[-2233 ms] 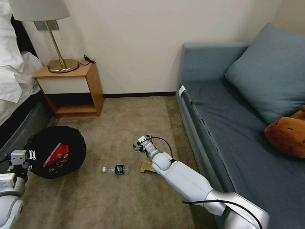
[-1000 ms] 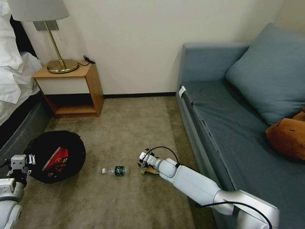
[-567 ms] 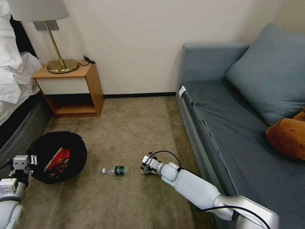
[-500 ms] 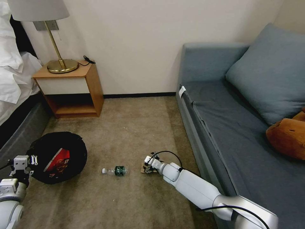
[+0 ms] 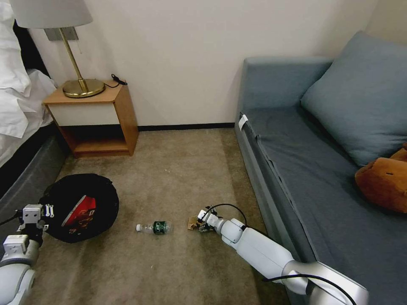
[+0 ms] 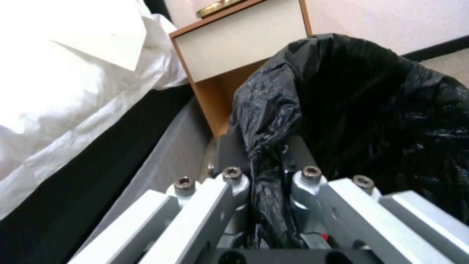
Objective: Pick up the trash bin, then pick up the garbage on the floor and place it into the trash bin.
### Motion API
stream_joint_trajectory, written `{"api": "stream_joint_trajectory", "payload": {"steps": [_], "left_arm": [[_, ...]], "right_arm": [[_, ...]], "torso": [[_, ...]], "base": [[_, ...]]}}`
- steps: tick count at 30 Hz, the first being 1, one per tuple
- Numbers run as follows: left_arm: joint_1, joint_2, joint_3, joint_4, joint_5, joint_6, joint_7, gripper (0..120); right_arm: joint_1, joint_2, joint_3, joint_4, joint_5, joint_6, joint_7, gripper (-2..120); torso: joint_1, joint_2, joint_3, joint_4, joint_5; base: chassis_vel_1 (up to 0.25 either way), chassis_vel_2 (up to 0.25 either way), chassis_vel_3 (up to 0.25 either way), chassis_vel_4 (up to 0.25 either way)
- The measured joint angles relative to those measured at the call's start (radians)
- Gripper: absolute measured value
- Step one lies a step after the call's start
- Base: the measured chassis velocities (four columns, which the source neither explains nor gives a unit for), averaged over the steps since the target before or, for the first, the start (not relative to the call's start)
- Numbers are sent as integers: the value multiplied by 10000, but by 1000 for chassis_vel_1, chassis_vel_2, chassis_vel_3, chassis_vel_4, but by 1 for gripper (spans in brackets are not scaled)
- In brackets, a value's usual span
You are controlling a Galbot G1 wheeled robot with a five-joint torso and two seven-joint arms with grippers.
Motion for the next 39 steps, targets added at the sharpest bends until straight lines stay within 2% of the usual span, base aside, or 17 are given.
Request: {"api": "stream_joint_trajectory", "payload": {"steps": [1, 3, 5, 7, 8, 9, 11, 12, 13, 15, 16, 18, 20, 21, 34, 39], "left_arm": [[0, 0, 0, 0, 0, 0, 0, 5], [0, 4, -22, 1, -2, 6, -6, 5], [0, 3, -26, 0, -1, 11, -10, 5], [-3, -12, -31, -12, -1, 27, -16, 5], [-3, -12, -31, -12, -1, 27, -16, 5], [-3, -24, -32, -22, 3, 33, -17, 5], [-3, -30, -31, -27, 7, 34, -17, 5], [-3, -38, -32, -33, 15, 37, -19, 5], [-3, -38, -32, -33, 15, 37, -19, 5], [-4, -62, -32, -45, 39, 45, -22, 5], [-4, -62, -32, -45, 39, 45, -22, 5], [-4, -94, -32, -64, 67, 51, -26, 5], [-3, -101, -32, -73, 76, 52, -27, 5], [-3, -109, -32, -86, 87, 53, -29, 5], [211, -168, -117, -348, 39, 19, -38, 5], [282, -156, -74, -564, -101, -14, 7, 5]], "right_arm": [[0, 0, 0, 0, 0, 0, 0, 76], [-21, -9, 63, -32, -17, 52, -99, 64], [-31, -9, 80, -40, -23, 71, -127, 61], [-67, -7, 141, -78, -56, 149, -190, 49], [-67, -7, 141, -78, -56, 149, -190, 49], [-89, -3, 165, -89, -71, 178, -199, 42], [-100, -1, 174, -91, -76, 189, -204, 41], [-112, -1, 184, -92, -81, 203, -209, 33], [-112, -1, 184, -92, -81, 203, -209, 33], [-140, -1, 208, -92, -84, 225, -222, 22], [-140, -1, 208, -92, -84, 225, -222, 22], [-157, -10, 224, -60, -85, 245, -234, 11], [-158, -17, 230, -41, -85, 246, -235, 8], [-158, -26, 236, -18, -82, 248, -235, 0], [62, -95, 782, 792, 220, 248, -75, 0], [250, -134, 808, 2154, 1040, 40, 185, 0]], "torso": [[0, 0, 0, 0, 0], [1, 0, -1, 0, 0], [1, 0, 0, 0, 0], [0, 0, 0, 1, 0], [0, 0, 0, 1, 0], [0, 0, 0, 0, 0], [0, 0, 0, 0, 0], [0, 0, 0, 0, 0], [0, 0, 0, 0, 0], [0, 0, 0, 0, 0], [0, 0, 0, 0, 0], [0, 0, 0, 0, 0], [0, 0, 0, 0, 0], [1, 0, 0, 0, 0], [0, 0, 0, 0, 0], [1, 0, 0, 1, -1]], "base": [[0, 0, 0, 0], [0, 0, 0, 0], [0, 0, 0, 0], [0, 0, 0, 0], [0, 0, 0, 0], [0, 0, 0, 0], [0, 0, 0, 0], [0, 0, 0, 0], [0, 0, 0, 0], [0, 0, 0, 0], [0, 0, 0, 0], [0, 0, 0, 0], [0, 0, 0, 0], [0, 0, 0, 0], [0, 0, 0, 0], [0, 0, 0, 0]]}}
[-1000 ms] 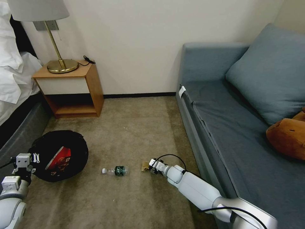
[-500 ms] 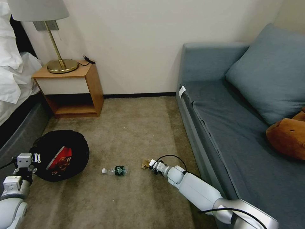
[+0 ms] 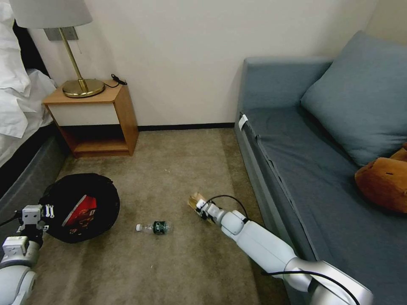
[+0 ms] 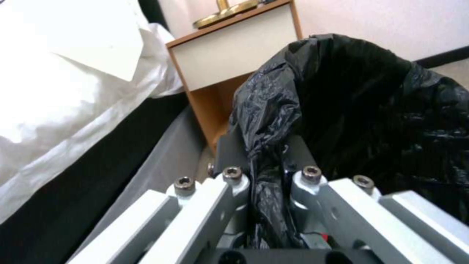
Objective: Pick up the trash bin, then pick up the garbage on the floor and place it into the trash bin.
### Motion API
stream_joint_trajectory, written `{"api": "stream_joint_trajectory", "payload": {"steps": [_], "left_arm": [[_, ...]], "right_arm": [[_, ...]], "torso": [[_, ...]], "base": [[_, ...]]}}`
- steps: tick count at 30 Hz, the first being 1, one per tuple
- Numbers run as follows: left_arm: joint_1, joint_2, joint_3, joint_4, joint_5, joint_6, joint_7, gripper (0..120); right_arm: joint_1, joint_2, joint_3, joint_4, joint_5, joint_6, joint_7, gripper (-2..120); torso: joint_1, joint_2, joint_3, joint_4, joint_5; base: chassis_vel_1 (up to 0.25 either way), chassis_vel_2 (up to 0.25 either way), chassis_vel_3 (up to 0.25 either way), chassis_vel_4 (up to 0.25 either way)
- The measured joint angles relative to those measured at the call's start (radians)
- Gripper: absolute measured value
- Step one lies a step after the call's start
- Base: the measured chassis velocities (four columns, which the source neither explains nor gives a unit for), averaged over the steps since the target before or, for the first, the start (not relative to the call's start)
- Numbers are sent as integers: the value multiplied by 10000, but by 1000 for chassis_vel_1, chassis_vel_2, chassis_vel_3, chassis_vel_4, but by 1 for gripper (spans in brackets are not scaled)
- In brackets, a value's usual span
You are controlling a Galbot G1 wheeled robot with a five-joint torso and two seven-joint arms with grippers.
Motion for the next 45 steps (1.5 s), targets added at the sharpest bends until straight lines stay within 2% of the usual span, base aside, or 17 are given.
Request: {"api": "stream_joint_trajectory", "payload": {"steps": [1, 4, 5, 8, 13, 14, 16, 18, 27, 45], "left_arm": [[0, 0, 0, 0, 0, 0, 0, 5], [46, 17, 181, -260, -115, 39, 157, 5], [46, 17, 181, -260, -115, 39, 157, 5], [-36, -17, 339, -398, -110, 88, 199, 5], [-88, -42, 418, -451, -95, 126, 199, 5], [-129, -71, 514, -552, -86, 170, 200, 5], [-127, -85, 537, -610, -86, 186, 180, 5], [-11, -156, 672, -1029, -79, 226, 190, 5], [-13, -298, 839, -1261, 6, 274, 180, 5], [101, -481, 834, -1409, 47, 248, 176, 5]], "right_arm": [[0, 0, 0, 0, 0, 0, 0, 0], [123, -6, -212, 1493, 982, -360, 328, 0], [123, -6, -212, 1493, 982, -360, 328, 0], [217, 97, -458, 2706, 1920, -663, 622, 0], [267, 187, -582, 3196, 2404, -818, 749, 0], [374, 345, -809, 3761, 2985, -1007, 914, 0], [424, 369, -908, 3898, 3193, -1070, 994, 0], [614, 578, -1261, 4360, 3834, -1098, 1085, 0], [812, 1117, -1864, 4528, 4581, -771, 1266, 0], [687, 1908, -2254, 3394, 4251, -341, 1447, 2]], "torso": [[0, 0, 0, 0, 0], [0, 0, 0, -1, 0], [0, 0, 0, -1, 0], [0, 0, 0, -1, 0], [-1, 0, 0, 0, 0], [0, 0, 0, 2, 0], [0, 0, 0, -3, -1], [0, 1, -1, -1, 1], [0, 0, -1, -1, 0], [0, 0, 0, -1, 1]], "base": [[0, 0, 0, 0], [0, 0, 0, 0], [0, 0, 0, 0], [0, 0, 0, 0], [0, 0, 0, 0], [0, 0, 0, 0], [0, 0, 0, 0], [0, 0, 0, 0], [0, 0, 0, 0], [0, 0, 0, 0]]}}
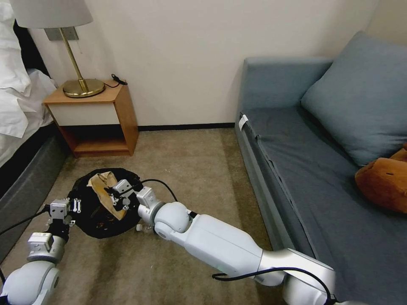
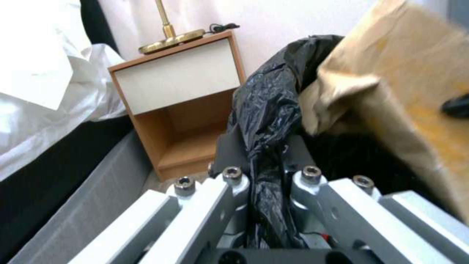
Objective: Pick up the trash bin, then pick up the garbage on the floor and place it into the trash bin.
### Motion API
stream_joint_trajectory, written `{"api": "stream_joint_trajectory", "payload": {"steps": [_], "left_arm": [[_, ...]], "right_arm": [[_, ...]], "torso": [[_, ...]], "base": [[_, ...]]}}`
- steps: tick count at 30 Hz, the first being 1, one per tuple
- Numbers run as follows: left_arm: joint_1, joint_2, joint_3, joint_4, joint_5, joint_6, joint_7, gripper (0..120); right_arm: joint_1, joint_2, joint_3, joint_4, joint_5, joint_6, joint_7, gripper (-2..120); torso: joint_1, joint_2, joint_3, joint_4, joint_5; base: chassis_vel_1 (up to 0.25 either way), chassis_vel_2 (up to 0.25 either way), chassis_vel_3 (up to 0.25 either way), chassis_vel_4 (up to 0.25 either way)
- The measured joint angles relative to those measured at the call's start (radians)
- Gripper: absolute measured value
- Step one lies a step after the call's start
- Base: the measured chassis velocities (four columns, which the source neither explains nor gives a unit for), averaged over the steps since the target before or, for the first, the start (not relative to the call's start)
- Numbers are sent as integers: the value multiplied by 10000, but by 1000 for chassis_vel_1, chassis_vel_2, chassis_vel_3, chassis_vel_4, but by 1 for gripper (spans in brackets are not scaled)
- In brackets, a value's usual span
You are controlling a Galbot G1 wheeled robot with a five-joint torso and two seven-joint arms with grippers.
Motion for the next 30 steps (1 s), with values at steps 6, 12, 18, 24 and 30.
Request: {"api": "stream_joint_trajectory", "payload": {"steps": [6, 12, 18, 24, 30], "left_arm": [[63, -64, -37, -43, 59, 0, -2, 5], [86, -89, -109, 29, 139, -5, -2, 5], [-71, -2, -439, 639, 423, -95, -65, 5], [-92, 302, -1012, 1501, 534, -310, -117, 5], [-39, 490, -1331, 1990, 501, -561, -115, 5]], "right_arm": [[-97, 87, -18, -184, -243, 32, 92, 22], [-121, 179, 1, -264, -469, 32, 82, 45], [-126, 189, 191, -671, -833, 54, 88, 67], [-130, 73, 592, -1907, -1643, 150, 52, 89], [-143, -37, 692, -2897, -2540, -216, -254, 99]], "torso": [[0, 0, 0, -1, 0], [0, 0, 0, 0, 0], [0, 0, -1, 0, 0], [0, 0, 0, 1, 0], [0, -1, 0, 0, -1]], "base": [[0, 0, 0, 0], [0, 0, 0, 0], [0, 0, 0, 0], [0, 0, 0, 0], [0, 0, 0, 0]]}}
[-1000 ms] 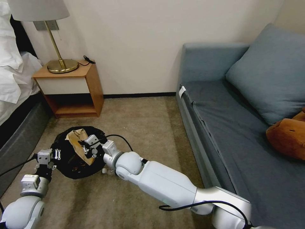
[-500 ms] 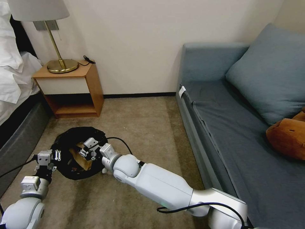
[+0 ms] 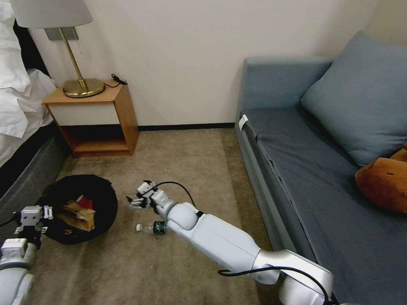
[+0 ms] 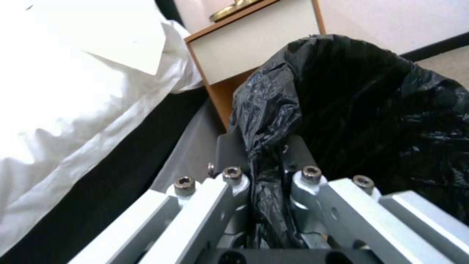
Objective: Pick up the trash bin, then pick up the garbage on the floor and place it into the trash bin.
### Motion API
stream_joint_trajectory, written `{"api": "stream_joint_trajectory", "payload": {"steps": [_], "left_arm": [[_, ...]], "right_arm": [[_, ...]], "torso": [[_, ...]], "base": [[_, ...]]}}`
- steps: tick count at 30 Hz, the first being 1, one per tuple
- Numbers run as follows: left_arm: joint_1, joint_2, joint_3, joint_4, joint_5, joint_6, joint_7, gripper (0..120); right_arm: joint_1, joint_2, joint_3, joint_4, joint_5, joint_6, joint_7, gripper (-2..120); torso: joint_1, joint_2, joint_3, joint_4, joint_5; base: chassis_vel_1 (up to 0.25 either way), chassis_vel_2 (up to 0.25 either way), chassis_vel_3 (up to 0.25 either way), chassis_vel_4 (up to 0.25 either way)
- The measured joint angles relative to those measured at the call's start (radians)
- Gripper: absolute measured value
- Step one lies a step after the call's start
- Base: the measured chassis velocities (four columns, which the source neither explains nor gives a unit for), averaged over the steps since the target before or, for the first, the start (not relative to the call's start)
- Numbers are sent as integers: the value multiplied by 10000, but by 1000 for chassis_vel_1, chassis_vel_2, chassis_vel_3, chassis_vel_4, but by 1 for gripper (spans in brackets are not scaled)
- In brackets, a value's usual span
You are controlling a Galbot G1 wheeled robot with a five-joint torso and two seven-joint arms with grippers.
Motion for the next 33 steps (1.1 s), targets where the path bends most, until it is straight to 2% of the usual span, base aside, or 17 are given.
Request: {"api": "stream_joint_trajectory", "payload": {"steps": [4, 15, 24, 33], "left_arm": [[44, 58, -97, 44, -78, -14, 6, 5], [162, 74, -193, -83, -175, -10, 36, 5], [407, -73, -344, -397, -248, 86, 81, 5], [470, -148, -401, -549, -305, 158, 96, 5]], "right_arm": [[-80, -53, -159, -453, -591, -206, -405, 100], [-283, 70, -389, -998, -1066, -31, -1088, 100], [-389, 432, -406, -2294, -1800, 812, -2096, 100], [-182, 450, -301, -3581, -2528, 1562, -2758, 100]], "torso": [[0, 0, 0, -1, 0], [0, 0, 0, 0, 1], [0, 1, 0, 1, 1], [0, 0, 0, -1, 1]], "base": [[0, 0, 0, 0], [0, 0, 0, 0], [0, 0, 0, 0], [0, 0, 0, 0]]}}
